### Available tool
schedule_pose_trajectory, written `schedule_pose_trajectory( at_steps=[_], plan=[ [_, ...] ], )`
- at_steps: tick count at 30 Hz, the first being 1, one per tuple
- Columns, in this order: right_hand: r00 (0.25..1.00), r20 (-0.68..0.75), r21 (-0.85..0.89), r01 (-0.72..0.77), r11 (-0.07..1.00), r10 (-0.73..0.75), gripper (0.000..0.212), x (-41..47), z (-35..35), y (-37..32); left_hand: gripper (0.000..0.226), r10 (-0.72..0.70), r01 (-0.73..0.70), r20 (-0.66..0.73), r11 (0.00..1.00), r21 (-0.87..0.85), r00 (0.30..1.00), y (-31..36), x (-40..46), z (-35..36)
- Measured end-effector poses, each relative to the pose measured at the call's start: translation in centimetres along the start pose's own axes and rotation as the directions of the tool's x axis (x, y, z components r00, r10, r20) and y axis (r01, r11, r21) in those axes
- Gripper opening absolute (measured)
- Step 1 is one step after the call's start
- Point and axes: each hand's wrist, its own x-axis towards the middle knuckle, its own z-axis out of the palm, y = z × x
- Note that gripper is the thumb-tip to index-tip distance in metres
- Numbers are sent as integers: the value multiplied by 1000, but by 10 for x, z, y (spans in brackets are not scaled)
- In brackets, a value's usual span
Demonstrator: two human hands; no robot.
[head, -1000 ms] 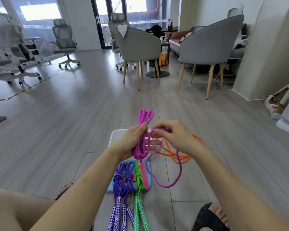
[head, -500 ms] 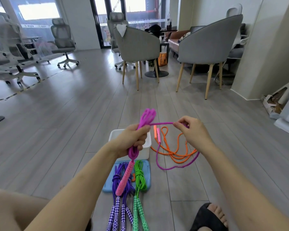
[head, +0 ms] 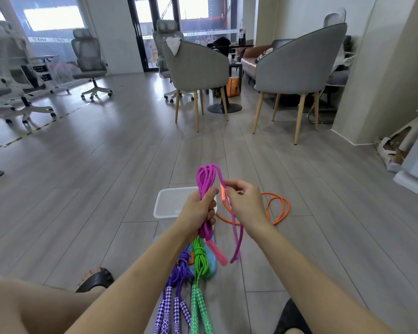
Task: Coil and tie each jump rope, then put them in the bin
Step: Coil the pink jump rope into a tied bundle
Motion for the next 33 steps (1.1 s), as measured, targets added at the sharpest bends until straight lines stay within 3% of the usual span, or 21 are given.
schedule_pose_trajectory(
  at_steps=[5,8,12,15,20,23,25,28,33],
  plan=[
    [999,21,152,-42,987,39,9,-13,12,-6,30,69,-70,-26,997,-18,997,-7,1,1],
    [997,72,120,-47,992,38,13,-17,14,-7,35,63,-66,-49,996,-65,997,-11,3,3],
    [948,313,144,-110,983,60,36,-21,14,-19,34,25,-56,-146,975,-214,989,-9,2,3],
    [916,395,137,-140,981,76,27,-20,9,-25,35,-25,-51,-217,940,-337,976,2,8,-9],
    [849,522,-12,-89,996,82,12,-14,-9,-26,36,-139,-117,-328,751,-650,934,26,28,-50],
    [805,589,-79,-19,997,62,10,-11,-17,-28,41,-239,-99,-274,559,-823,931,40,33,-79],
    [814,581,-151,96,984,10,11,-5,-23,-27,43,-249,-78,-231,503,-861,940,47,35,-96],
    [805,591,-195,201,960,-49,14,2,-33,-26,44,-208,-22,-174,578,-816,963,52,33,-109],
    [820,560,-183,266,946,-123,15,7,-40,-25,31,-158,149,21,869,-472,987,53,18,-93]
  ],
)
